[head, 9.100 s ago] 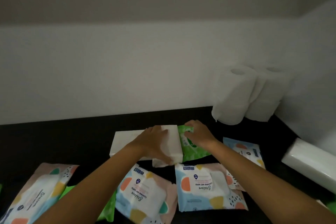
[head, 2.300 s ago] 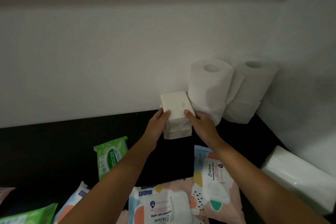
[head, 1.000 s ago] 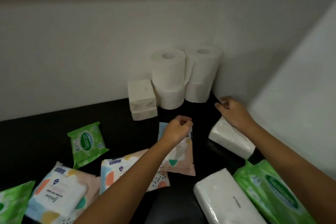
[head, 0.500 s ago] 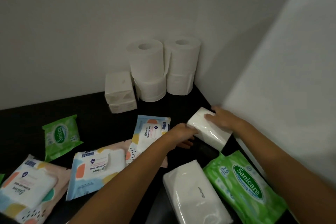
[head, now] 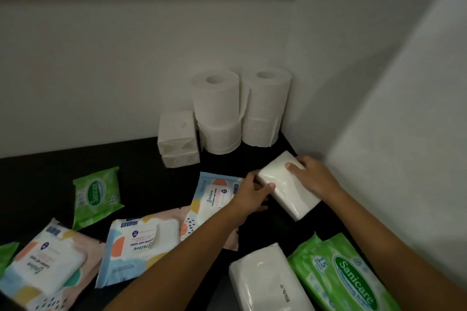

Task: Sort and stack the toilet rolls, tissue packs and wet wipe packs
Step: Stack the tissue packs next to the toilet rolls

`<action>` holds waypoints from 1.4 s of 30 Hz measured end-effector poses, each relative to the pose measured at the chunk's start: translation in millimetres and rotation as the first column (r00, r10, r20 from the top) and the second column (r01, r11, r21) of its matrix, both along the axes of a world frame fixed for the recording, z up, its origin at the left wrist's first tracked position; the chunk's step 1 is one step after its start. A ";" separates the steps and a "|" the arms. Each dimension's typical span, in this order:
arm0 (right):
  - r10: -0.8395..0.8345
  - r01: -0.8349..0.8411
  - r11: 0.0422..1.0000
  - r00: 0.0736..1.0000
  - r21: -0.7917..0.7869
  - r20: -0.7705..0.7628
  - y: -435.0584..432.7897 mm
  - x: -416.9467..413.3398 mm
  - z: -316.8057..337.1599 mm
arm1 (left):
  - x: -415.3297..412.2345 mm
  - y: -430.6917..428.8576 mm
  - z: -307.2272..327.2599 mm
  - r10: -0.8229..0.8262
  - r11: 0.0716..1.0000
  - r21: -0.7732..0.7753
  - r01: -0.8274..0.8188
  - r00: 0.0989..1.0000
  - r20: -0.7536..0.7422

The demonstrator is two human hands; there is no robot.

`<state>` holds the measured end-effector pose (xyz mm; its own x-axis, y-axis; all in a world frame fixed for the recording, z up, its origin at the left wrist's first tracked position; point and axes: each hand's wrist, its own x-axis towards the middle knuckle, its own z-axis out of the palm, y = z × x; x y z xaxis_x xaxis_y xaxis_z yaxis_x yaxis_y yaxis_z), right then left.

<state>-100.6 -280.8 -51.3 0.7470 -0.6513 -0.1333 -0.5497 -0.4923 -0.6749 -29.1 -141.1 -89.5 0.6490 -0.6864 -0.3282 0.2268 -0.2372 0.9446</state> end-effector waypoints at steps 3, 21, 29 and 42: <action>-0.036 0.031 0.999 0.992 0.041 0.125 8.0 8.0 14.4 | 10.5 10.8 12.5 0.029 0.995 -0.098 -0.034 0.998 -0.050; 0.136 -0.395 0.778 0.864 0.488 0.484 140.5 124.1 58.3 | 121.0 136.3 83.4 0.479 0.815 -0.314 -0.487 0.871 -0.107; 0.200 -0.407 0.842 0.844 0.354 0.497 148.4 162.2 57.2 | 157.6 150.8 90.3 0.361 0.872 -0.348 -0.345 0.932 -0.020; 0.104 -0.270 0.920 0.866 0.283 0.489 147.0 199.6 31.4 | 187.0 123.4 72.5 0.338 0.923 -0.229 -0.311 0.936 0.093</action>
<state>98.9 -133.8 -19.9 0.8790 -0.4716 0.0706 -0.0596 -0.2556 -0.9650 157.8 -17.7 -17.0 0.8745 -0.4744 -0.1007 0.1319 0.0329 0.9907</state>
